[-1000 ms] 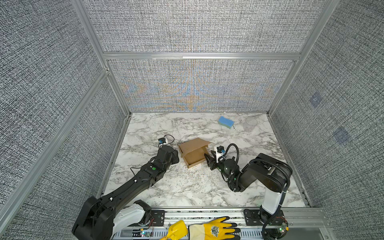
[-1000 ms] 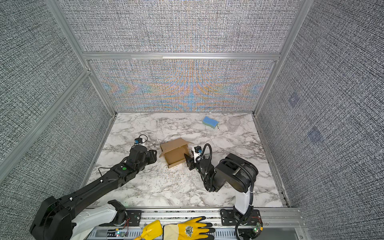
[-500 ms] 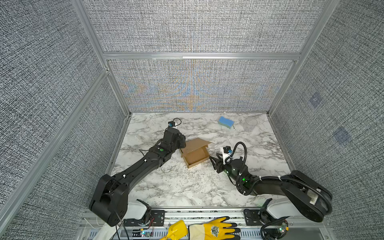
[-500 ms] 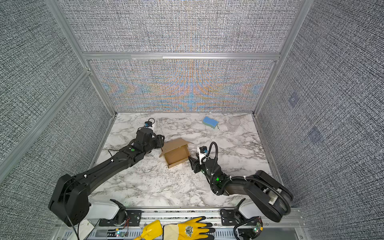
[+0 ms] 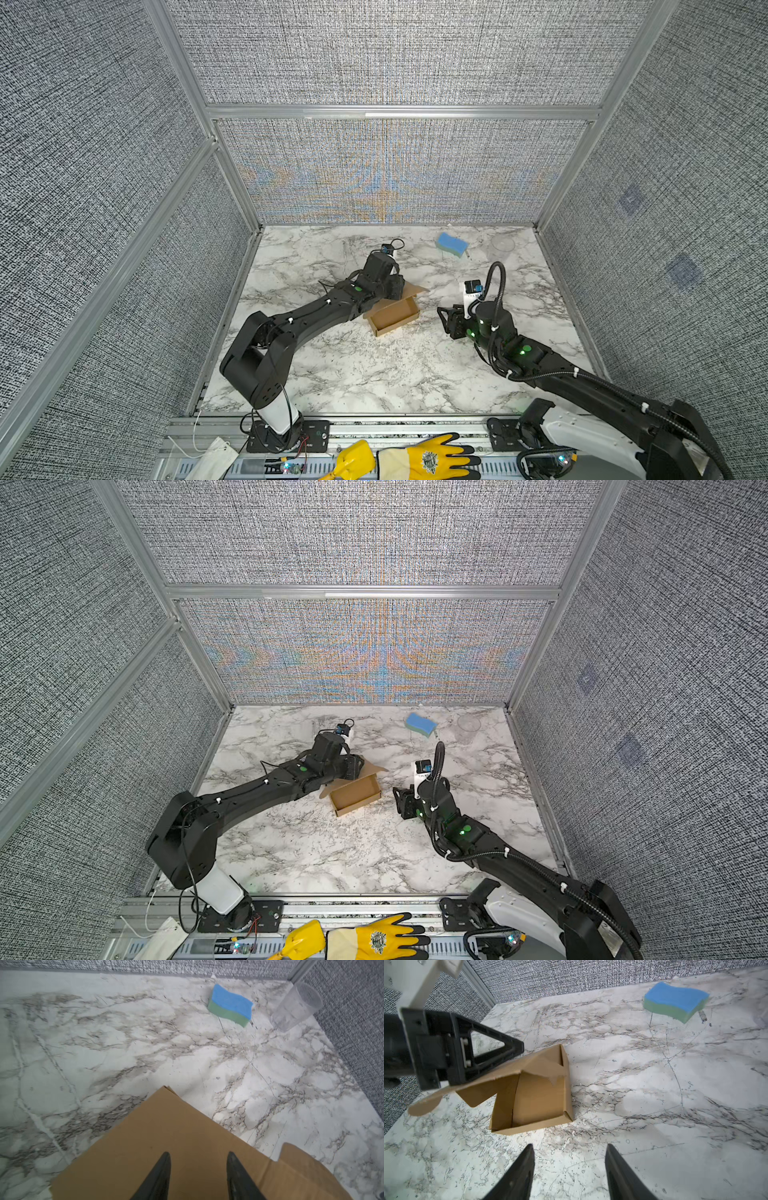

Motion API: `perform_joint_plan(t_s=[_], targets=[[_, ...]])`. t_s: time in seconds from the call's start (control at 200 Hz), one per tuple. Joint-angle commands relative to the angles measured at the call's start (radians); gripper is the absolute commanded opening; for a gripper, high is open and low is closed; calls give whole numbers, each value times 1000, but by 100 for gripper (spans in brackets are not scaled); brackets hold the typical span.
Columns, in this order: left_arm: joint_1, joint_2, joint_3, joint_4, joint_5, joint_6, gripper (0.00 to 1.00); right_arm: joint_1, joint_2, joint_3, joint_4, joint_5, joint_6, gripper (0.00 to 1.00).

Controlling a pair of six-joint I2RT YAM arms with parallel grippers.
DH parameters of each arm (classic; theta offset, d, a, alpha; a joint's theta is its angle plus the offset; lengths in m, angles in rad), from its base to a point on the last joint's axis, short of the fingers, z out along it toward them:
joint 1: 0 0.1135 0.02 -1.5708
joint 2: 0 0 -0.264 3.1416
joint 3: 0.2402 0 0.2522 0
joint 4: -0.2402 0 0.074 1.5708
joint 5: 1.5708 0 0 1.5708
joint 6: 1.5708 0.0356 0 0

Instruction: Fold the paper box

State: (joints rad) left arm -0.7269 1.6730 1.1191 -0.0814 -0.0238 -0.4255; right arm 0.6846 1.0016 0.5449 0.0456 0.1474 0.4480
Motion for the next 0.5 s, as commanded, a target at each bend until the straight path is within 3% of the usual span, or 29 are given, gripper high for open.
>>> perform_joint_plan(t_s=[0.0,0.495], targets=[[-20,19,-15,18,-7,-6,46,-10,8,24,-91,-48,27,56],[-53,48,-152,96,19,-65,45,-68,141,100,-91,-167,16,57]])
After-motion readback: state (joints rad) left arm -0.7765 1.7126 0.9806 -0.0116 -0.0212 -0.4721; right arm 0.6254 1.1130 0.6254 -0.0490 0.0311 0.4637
